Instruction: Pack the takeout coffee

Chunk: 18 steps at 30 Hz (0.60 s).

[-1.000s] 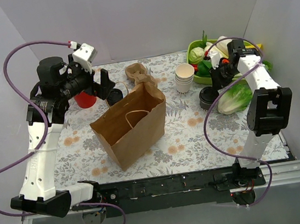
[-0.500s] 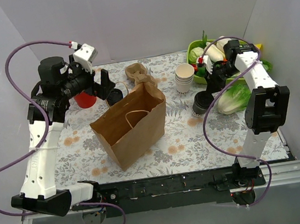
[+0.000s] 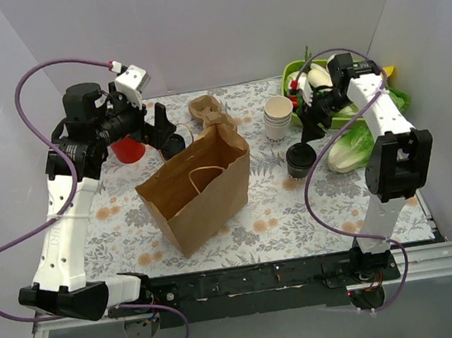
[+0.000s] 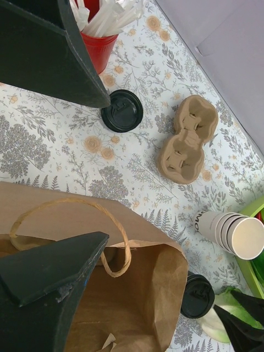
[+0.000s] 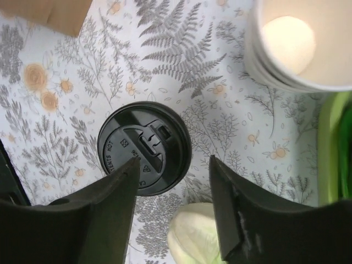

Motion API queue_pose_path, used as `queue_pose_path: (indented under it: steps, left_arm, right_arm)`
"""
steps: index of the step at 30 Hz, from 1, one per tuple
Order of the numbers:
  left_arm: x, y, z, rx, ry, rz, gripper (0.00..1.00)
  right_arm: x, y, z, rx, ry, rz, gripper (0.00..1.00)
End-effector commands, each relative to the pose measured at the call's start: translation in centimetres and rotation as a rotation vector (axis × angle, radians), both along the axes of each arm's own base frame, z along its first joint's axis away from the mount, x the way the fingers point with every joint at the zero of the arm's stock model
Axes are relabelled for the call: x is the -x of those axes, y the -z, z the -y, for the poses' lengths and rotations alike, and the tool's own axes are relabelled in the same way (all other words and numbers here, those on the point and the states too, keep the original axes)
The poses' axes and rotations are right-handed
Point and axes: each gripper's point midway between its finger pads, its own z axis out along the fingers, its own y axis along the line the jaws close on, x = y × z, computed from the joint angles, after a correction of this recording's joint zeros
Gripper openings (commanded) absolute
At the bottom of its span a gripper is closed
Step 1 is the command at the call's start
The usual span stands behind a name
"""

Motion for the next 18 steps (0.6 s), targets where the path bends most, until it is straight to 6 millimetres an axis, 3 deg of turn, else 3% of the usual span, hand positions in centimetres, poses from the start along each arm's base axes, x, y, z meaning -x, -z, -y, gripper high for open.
queue_pose_path:
  steps: [1,2,3,4,5,6,8,11,14,18]
  left_arm:
    - [0.7,-1.6,0.0,0.018,0.009,0.036,0.98]
    - [0.7,-1.5,-0.1,0.016,0.008,0.037,0.98]
    - [0.8,-1.5,-0.1,0.015,0.008,0.038,0.98]
    - [0.8,-1.4,-0.2,0.014,0.004,0.036,0.98]
    - [0.8,-1.3,-0.2,0.014,0.004,0.036,0.98]
    - [0.8,-1.2,-0.2,0.010,0.002,0.036,0.98]
    - [0.8,-1.2,-0.2,0.011,0.002,0.039,0.98]
    - [0.8,-1.2,-0.2,0.013,0.001,0.041,0.98]
    - [1.0,-1.3,-0.3,0.013,0.000,0.045,0.98]
    - [1.4,-1.3,-0.5,0.010,-0.002,0.050,0.98]
  right_arm:
    - [-3.5,-5.5,-0.7,-0.086,0.278,0.059,0.81]
    - [-4.0,-7.2,0.5,-0.043,0.388,0.131,0.86]
    - [-3.2,-5.9,0.4,-0.029,0.458,0.098,0.90]
    - [-3.6,-6.7,0.2,-0.060,0.550,0.111,0.93]
    - [-2.7,-8.1,0.7,-0.048,0.611,0.168,0.93]
    - [-1.1,-6.4,0.0,-0.030,0.624,0.120,0.94]
    - [0.7,-6.3,-0.9,-0.009,0.656,0.104,0.95]
    - [2.2,-3.7,-1.0,0.060,0.706,0.016,0.96]
    - [1.8,-2.0,-0.1,0.125,0.768,-0.015,0.97]
    - [1.3,-1.1,0.6,0.171,0.805,-0.014,0.97]
